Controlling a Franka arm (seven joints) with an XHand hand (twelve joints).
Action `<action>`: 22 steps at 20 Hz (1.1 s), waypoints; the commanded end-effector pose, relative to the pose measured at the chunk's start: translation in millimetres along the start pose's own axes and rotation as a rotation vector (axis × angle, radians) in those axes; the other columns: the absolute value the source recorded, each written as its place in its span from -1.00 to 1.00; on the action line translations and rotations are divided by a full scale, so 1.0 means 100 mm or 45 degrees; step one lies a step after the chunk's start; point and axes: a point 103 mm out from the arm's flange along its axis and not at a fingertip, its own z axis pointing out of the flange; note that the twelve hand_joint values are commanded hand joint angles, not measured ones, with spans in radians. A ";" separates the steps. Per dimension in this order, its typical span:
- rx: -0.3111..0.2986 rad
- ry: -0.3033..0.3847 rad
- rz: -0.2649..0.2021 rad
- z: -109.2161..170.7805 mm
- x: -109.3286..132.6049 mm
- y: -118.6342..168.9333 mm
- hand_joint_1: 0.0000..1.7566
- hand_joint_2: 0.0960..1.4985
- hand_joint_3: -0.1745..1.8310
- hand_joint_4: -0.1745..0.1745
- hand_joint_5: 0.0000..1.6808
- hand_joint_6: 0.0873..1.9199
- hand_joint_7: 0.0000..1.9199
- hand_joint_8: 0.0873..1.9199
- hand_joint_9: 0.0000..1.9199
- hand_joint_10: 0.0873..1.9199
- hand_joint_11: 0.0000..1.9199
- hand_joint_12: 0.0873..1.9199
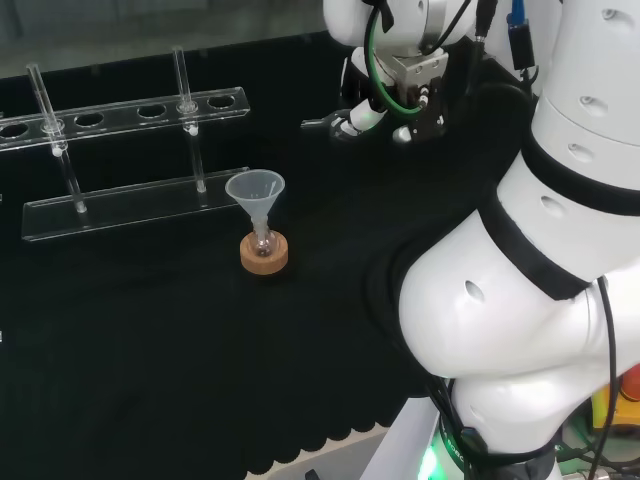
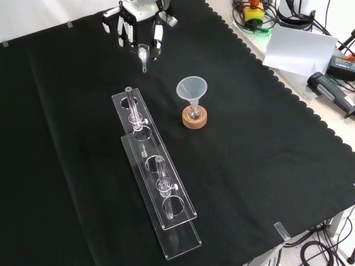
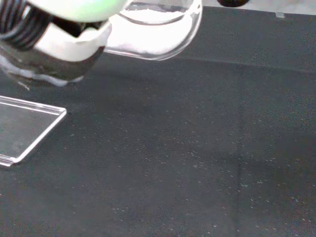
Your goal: Pour all the NaCl from the weighing funnel into the round-bottom flask.
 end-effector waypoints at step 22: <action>-0.014 -0.004 -0.201 -0.63 -0.06 -0.44 0.32 -0.36 -0.11 1.00 0.85 -0.95 0.82 -1.00 0.29 -0.93 -1.00 0.66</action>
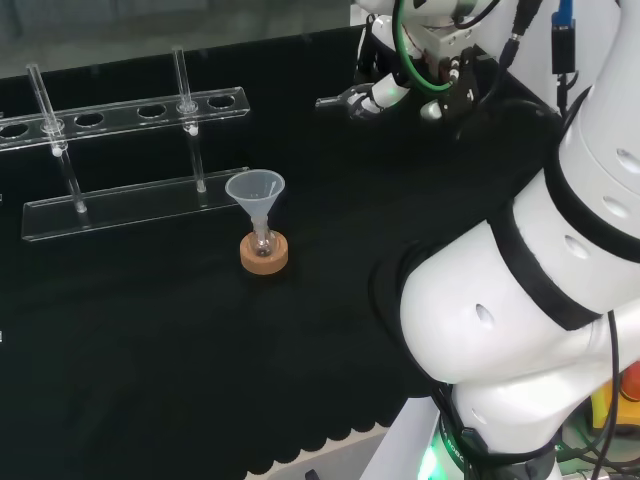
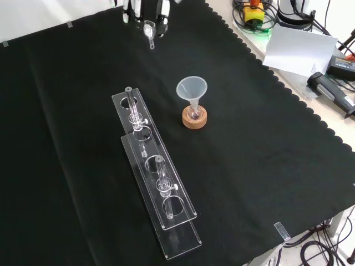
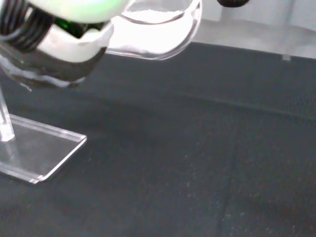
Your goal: Pour all the NaCl from the weighing funnel into the round-bottom flask.
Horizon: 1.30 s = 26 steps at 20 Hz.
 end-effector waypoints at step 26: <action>0.120 0.014 -0.170 0.02 0.63 0.01 0.32 -0.37 -0.10 1.00 0.85 -0.95 0.83 -1.00 0.29 -0.94 -1.00 0.66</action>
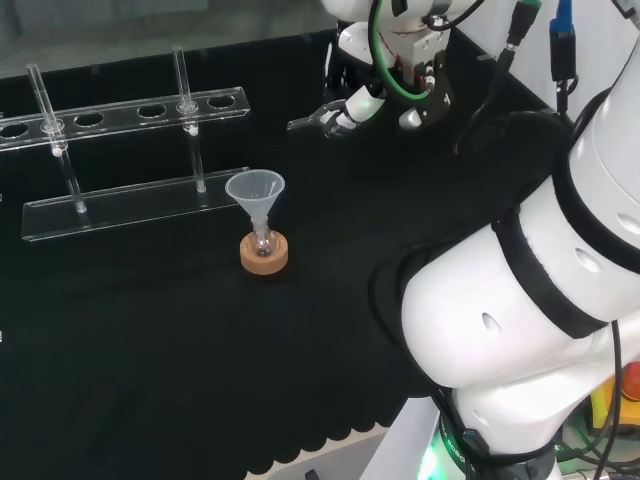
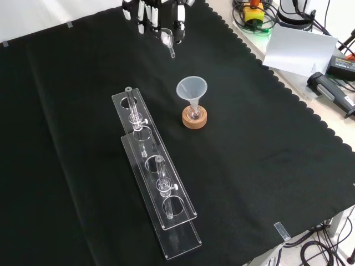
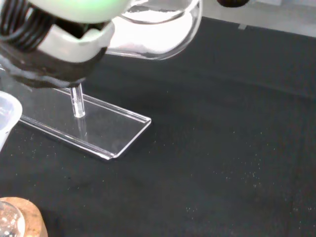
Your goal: Pour all the NaCl from the weighing funnel into the round-bottom flask.
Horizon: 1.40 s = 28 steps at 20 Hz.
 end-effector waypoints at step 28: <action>0.133 -0.141 -0.254 0.11 0.39 0.18 0.32 -0.38 -0.09 1.00 0.86 -0.95 0.83 -1.00 0.28 -0.95 -1.00 0.66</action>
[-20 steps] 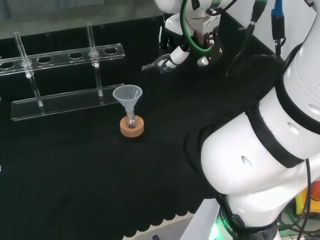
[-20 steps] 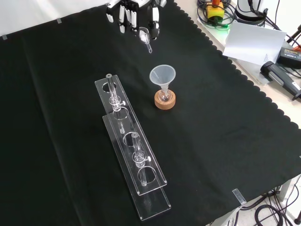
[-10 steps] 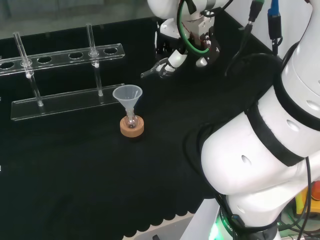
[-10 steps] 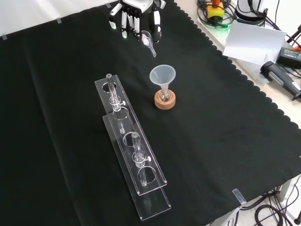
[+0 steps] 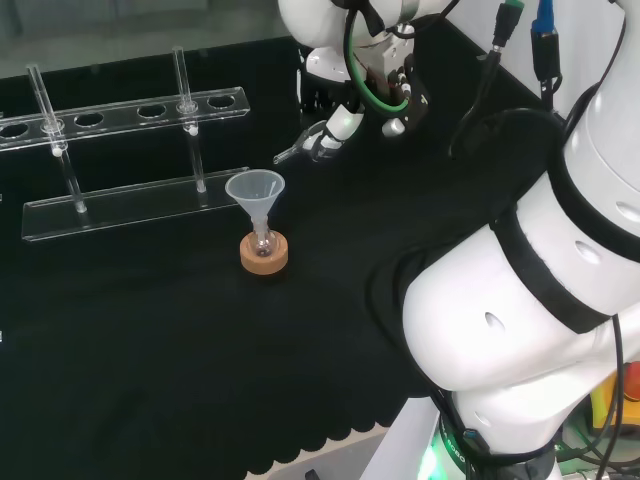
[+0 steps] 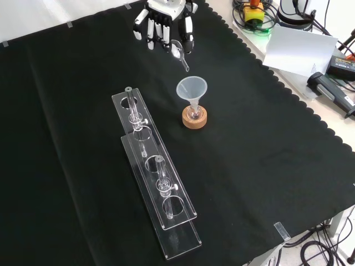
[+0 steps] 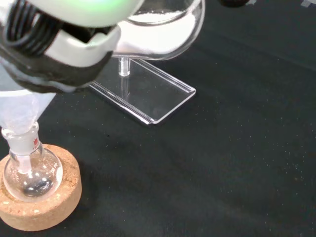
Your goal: Pour all the NaCl from the weighing funnel into the round-bottom flask.
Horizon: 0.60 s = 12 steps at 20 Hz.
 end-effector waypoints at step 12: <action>0.004 -0.102 -0.049 -0.11 0.09 0.18 0.32 -0.38 -0.09 1.00 0.86 -0.94 0.84 -1.00 0.28 -0.95 -1.00 0.65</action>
